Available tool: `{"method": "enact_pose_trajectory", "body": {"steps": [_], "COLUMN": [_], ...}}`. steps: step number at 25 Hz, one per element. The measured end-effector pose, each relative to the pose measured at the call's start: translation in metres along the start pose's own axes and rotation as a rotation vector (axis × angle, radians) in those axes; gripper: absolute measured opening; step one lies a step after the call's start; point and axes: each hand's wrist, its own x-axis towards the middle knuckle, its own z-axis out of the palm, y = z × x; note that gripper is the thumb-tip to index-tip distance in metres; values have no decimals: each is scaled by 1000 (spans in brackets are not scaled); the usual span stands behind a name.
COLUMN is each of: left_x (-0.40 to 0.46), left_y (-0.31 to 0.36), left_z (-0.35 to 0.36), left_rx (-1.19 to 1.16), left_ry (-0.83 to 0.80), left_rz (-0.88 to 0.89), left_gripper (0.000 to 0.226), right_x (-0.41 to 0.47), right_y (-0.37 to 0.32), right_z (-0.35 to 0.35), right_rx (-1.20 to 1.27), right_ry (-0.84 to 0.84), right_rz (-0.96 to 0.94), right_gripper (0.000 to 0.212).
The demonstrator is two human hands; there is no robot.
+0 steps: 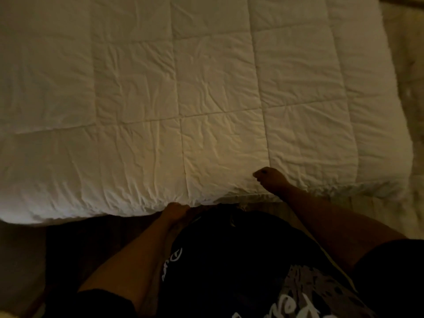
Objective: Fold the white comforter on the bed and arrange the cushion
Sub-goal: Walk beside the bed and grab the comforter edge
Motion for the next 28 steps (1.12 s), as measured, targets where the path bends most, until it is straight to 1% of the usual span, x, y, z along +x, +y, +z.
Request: {"method": "enact_pose_trajectory", "body": {"steps": [2, 4, 7, 9, 11, 14, 16, 20, 23, 26, 28], "left_x": [3, 10, 15, 15, 14, 10, 6, -10, -31, -48, -52], "left_y": [5, 14, 49, 75, 103, 152, 185, 249, 296, 332, 352], "left_z": [-9, -18, -24, -18, -7, 25, 55, 129, 212, 304, 367], "left_rx": [25, 54, 96, 141, 220, 351, 425, 536, 630, 809, 904], "left_ry": [-12, -15, -34, -52, -63, -70, -70, -57, -24, -5, -14], "left_rz": [25, 26, 54, 72, 131, 214, 254, 330, 373, 427, 455], "left_gripper": [24, 17, 25, 28, 26, 39, 45, 40, 36, 38, 41], "right_x": [0, -2, -3, -2, 2, 8, 11, 18, 24, 31, 40], "right_y": [-2, -4, 2, 8, 21, 52, 77, 132, 190, 251, 295], "right_z": [5, 8, 7, 2, -6, -28, -51, -98, -144, -190, -220], "right_rx": [60, 50, 101, 160, 214, 300, 374, 492, 564, 710, 780], "right_ry": [17, 24, 59, 142, 203, 223, 232, 267, 288, 298, 324], "right_rz": [19, 24, 50, 73, 102, 124, 151, 152, 171, 199, 235], "right_gripper": [41, 43, 42, 38, 37, 40, 41, 42, 40, 31, 21]}}
